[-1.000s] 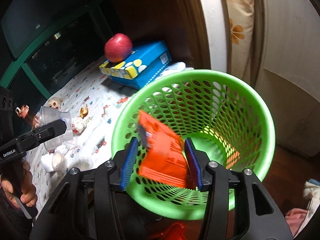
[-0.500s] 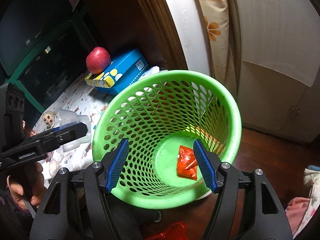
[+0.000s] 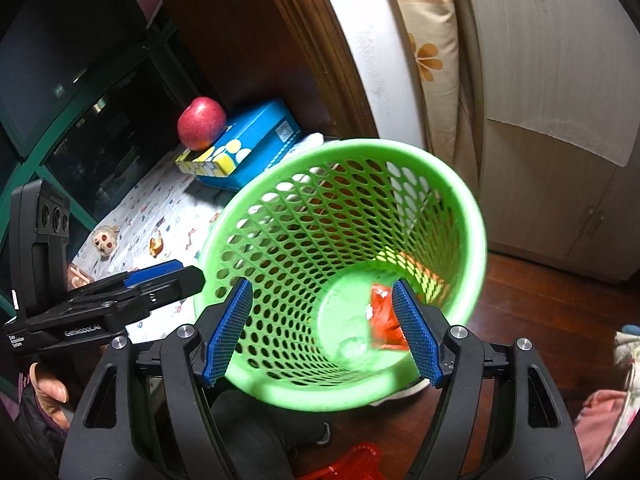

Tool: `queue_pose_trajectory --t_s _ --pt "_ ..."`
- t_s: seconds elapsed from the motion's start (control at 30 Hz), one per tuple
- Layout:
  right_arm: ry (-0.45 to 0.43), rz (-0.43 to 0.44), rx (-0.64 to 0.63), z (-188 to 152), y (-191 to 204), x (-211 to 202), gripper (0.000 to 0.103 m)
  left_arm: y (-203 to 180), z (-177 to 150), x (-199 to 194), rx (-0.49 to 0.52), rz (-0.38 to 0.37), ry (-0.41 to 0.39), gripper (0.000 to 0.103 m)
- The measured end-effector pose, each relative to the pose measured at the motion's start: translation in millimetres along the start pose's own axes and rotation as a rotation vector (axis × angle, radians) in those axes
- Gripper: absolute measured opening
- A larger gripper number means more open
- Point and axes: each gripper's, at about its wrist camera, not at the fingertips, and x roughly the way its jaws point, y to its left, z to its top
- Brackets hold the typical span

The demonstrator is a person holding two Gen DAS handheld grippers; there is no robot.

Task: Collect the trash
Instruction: 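Carry both items to the green basket and release them inside, then grasp the white foam block with the left gripper while the right gripper grasps the yogurt cup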

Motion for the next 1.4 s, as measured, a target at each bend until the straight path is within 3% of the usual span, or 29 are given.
queue_pose_trajectory --t_s 0.27,0.43,0.8,0.93,1.13,1.4 --pt "0.022 0.053 -0.065 -4.2 38.5 11.9 0.073 45.2 -23.1 -54.0 -0.081 0.148 -0.075 0.075" --pt "0.044 0.096 -0.115 -6.6 71.9 24.3 0.074 86.9 -49.7 -89.9 -0.156 0.302 -0.11 0.076" --pt "0.098 0.178 -0.238 -20.5 141.8 43.6 0.074 182.8 -119.0 -154.7 -0.391 0.51 -0.156 0.076" --pt "0.126 0.208 -0.285 -29.3 167.3 51.1 0.074 213.3 -142.5 -165.8 -0.479 0.524 -0.156 0.076" --pt "0.169 0.244 -0.358 -45.7 202.7 63.7 0.074 240.6 -159.3 -164.9 -0.527 0.515 -0.145 0.074" --pt "0.226 0.273 -0.425 -65.1 237.5 81.2 0.074 264.9 -166.6 -153.4 -0.577 0.414 -0.139 0.063"
